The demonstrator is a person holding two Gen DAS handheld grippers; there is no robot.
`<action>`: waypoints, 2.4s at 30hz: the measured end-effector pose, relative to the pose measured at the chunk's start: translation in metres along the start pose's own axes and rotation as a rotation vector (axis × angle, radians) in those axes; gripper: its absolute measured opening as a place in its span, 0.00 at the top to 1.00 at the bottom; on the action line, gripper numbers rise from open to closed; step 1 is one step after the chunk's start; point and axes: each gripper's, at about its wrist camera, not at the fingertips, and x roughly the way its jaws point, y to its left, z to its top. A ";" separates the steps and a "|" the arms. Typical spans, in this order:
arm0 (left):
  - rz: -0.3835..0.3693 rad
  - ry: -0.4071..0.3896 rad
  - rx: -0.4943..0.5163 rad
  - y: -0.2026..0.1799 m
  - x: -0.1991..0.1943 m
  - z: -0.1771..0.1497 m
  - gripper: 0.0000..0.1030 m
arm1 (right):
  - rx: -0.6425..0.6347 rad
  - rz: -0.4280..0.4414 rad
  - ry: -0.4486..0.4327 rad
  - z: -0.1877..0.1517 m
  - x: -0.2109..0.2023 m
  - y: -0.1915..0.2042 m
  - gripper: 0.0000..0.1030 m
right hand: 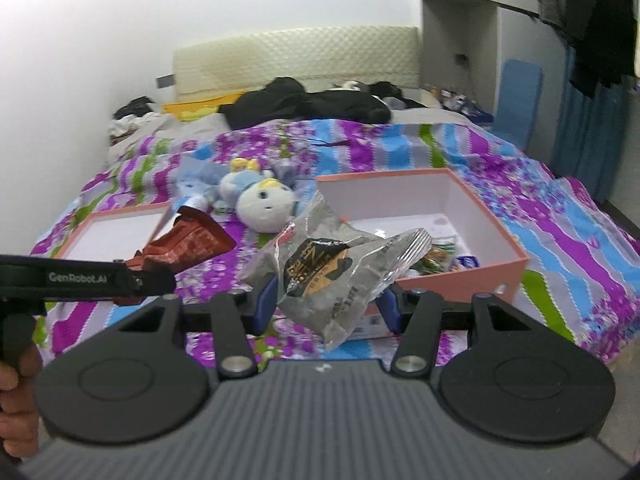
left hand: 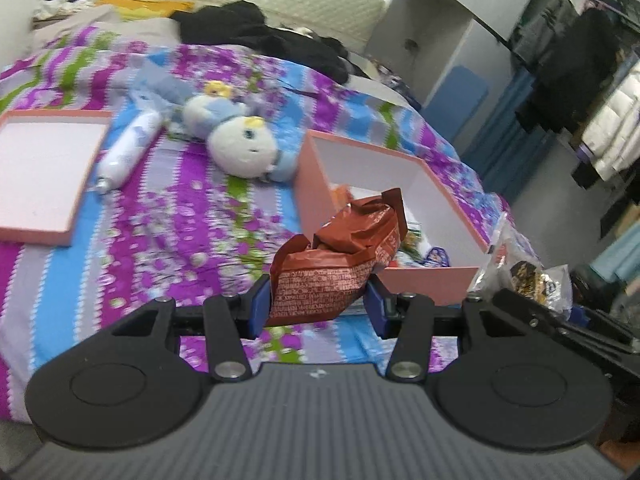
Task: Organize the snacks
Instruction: 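Lift both packets and carry them over the deep pink box, then lower both packets into the deep pink box and open both grippers, then withdraw both open grippers up from the deep pink box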
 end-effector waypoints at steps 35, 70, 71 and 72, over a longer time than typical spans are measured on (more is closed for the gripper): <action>-0.043 0.297 0.129 -0.085 0.304 0.103 0.44 | 0.128 -0.052 0.252 0.036 0.238 -0.136 0.45; -0.091 -0.033 0.219 -0.098 0.030 0.106 0.31 | 0.131 -0.073 -0.061 0.072 0.019 -0.077 0.30; -0.093 -0.039 0.220 -0.097 0.023 0.103 0.31 | 0.131 -0.075 -0.069 0.071 0.013 -0.074 0.30; -0.095 -0.044 0.220 -0.096 0.016 0.100 0.31 | 0.132 -0.077 -0.076 0.069 0.007 -0.072 0.30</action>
